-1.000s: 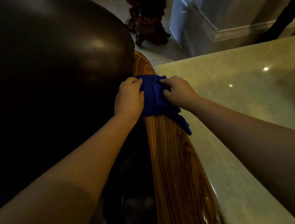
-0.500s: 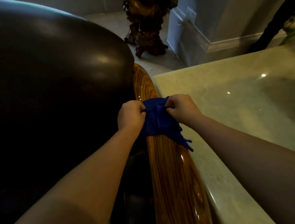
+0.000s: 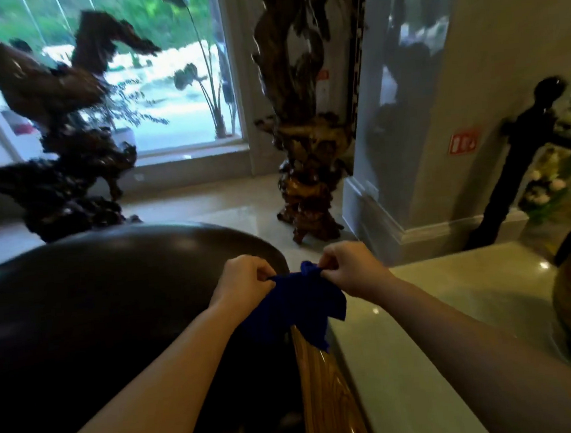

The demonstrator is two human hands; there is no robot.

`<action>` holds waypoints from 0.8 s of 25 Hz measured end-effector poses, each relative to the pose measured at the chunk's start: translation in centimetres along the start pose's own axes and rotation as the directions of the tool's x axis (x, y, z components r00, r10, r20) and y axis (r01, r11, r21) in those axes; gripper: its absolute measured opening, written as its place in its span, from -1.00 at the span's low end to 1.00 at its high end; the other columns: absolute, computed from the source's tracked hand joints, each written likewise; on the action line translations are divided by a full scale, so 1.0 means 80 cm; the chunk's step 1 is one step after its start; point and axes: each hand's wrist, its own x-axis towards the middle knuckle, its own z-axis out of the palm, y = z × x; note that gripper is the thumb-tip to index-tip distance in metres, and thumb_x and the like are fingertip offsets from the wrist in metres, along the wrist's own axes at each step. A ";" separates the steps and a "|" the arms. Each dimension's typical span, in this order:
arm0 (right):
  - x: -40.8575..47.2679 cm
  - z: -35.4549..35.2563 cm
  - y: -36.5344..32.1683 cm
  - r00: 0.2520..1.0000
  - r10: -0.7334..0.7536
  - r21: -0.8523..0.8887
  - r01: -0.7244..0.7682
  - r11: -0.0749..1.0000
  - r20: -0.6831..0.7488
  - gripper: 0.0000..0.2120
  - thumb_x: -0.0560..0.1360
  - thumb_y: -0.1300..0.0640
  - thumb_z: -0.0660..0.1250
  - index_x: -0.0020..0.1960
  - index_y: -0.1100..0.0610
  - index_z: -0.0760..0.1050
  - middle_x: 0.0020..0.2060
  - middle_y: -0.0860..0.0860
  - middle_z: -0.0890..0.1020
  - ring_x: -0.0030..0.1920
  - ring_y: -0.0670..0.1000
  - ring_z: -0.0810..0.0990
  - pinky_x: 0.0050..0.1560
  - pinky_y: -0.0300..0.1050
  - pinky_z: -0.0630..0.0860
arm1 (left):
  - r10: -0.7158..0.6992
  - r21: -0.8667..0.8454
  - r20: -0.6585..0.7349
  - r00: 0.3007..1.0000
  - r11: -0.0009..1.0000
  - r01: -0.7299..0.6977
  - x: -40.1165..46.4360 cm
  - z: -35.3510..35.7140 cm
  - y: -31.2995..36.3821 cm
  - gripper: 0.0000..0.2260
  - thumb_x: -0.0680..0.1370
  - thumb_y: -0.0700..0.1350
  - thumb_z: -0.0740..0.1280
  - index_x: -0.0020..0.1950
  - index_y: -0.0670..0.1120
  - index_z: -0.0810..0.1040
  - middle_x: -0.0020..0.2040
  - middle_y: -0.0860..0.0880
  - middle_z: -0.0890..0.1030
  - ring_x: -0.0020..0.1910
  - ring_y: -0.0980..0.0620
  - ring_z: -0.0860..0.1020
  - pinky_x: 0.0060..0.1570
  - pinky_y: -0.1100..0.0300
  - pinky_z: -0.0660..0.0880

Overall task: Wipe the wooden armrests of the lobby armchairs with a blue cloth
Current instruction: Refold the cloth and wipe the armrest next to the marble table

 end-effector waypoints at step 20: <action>-0.227 -0.005 -0.611 0.785 -0.605 0.188 0.579 0.793 0.133 -0.93 0.36 0.24 0.42 -0.16 0.18 0.62 -0.31 -0.05 0.56 -0.32 -0.16 0.47 -0.22 -0.31 0.36 | -0.183 0.205 -0.390 0.902 0.938 0.279 -0.558 -0.504 -0.043 -0.86 0.40 -0.21 0.41 -0.05 -0.13 0.65 -0.10 -0.07 0.66 -0.17 0.13 0.54 -0.12 0.37 0.42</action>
